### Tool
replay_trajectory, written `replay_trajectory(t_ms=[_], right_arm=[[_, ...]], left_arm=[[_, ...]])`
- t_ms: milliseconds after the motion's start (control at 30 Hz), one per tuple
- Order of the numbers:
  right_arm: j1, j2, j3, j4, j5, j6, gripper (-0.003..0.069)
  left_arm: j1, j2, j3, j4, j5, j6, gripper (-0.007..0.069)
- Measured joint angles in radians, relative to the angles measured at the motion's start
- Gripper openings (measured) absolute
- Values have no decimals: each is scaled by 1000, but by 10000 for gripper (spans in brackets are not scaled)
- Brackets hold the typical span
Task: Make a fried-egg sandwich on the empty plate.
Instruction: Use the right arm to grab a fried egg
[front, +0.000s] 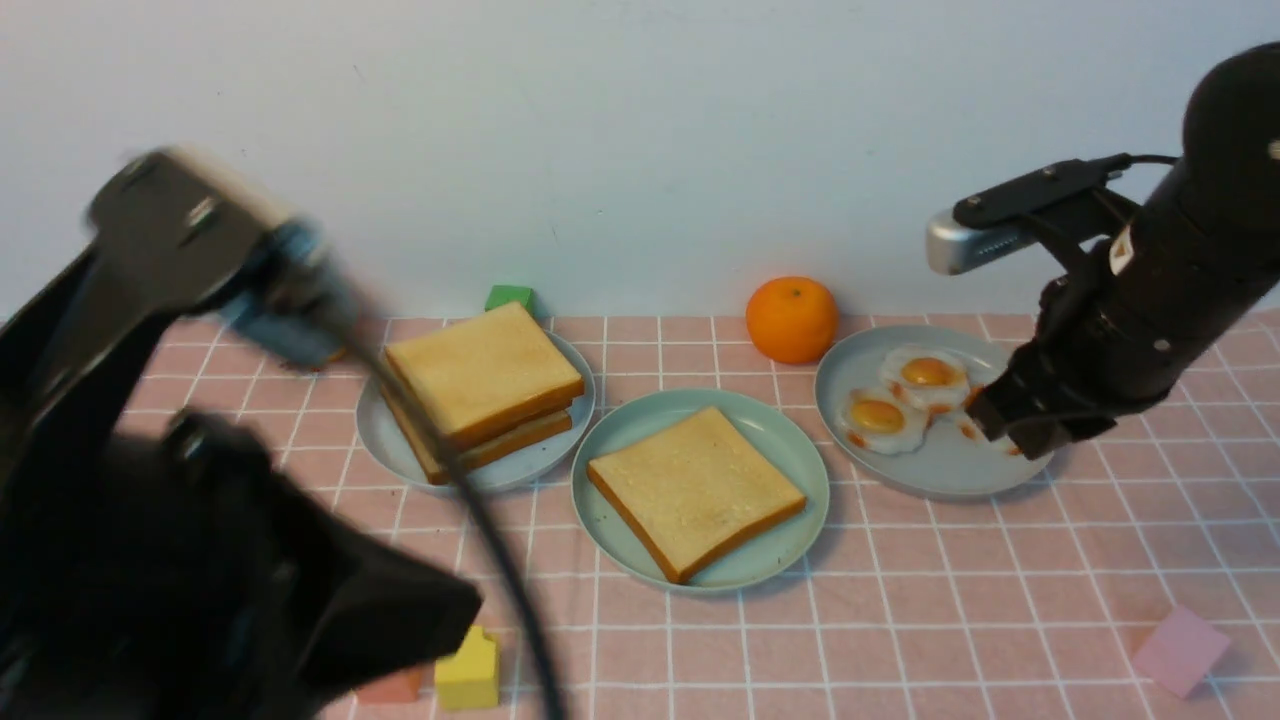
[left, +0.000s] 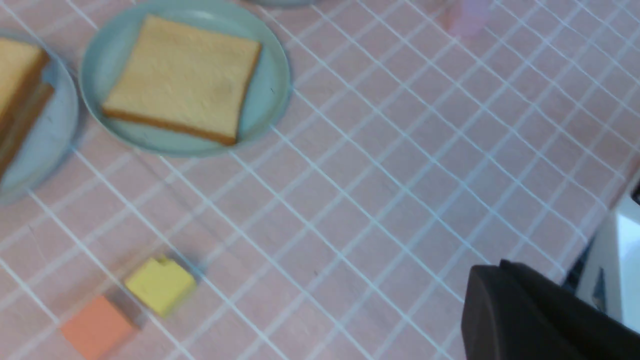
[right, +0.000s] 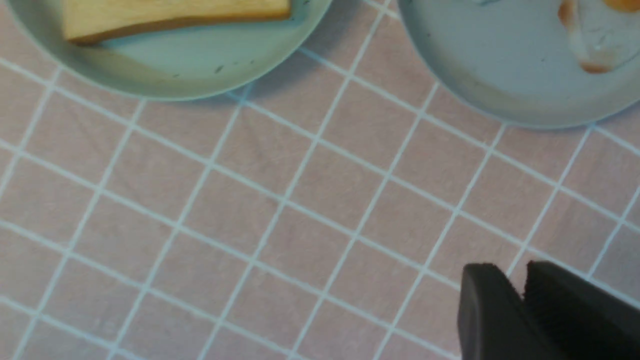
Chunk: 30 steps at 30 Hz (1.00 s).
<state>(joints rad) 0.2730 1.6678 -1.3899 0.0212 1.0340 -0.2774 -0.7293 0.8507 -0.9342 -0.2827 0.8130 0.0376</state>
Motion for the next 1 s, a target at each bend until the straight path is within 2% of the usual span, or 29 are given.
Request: replay_trajectory(t_ms=[267,433,467,500,533,567,633,800,1000], right_arm=[[-88,274,-237,65,43,-153,203],[-96,428,-363,27,15,-463,343],[-96,428,-363,27,15,-475,343],[-97,463,-375,20,-28,-581,401],[-97,463,-375,20,-28,-592,401],[-97,486,-378,20,-71,-669,442],[-97,512,-378,9,-130,-736,484],[-97,549,-378,-37,-221,-785,505],[-97,570,-379,-72,-293,-793,470]], left_arm=[[0,-130,83,-16,-50,-1,13],[0,-133,87,-17,-81,-6,13],[0,-133,87,-17,-81,-6,13],[0,-133,87,-17,-81,-8,13],[0,-133,88,-17,-81,-8,13],[0,-133,88,-17,-77,-8,13],[0,-133,88,-17,-72,-8,13],[0,-133,88,-17,-70,-8,13],[0,-133,88,-17,-81,-8,13]])
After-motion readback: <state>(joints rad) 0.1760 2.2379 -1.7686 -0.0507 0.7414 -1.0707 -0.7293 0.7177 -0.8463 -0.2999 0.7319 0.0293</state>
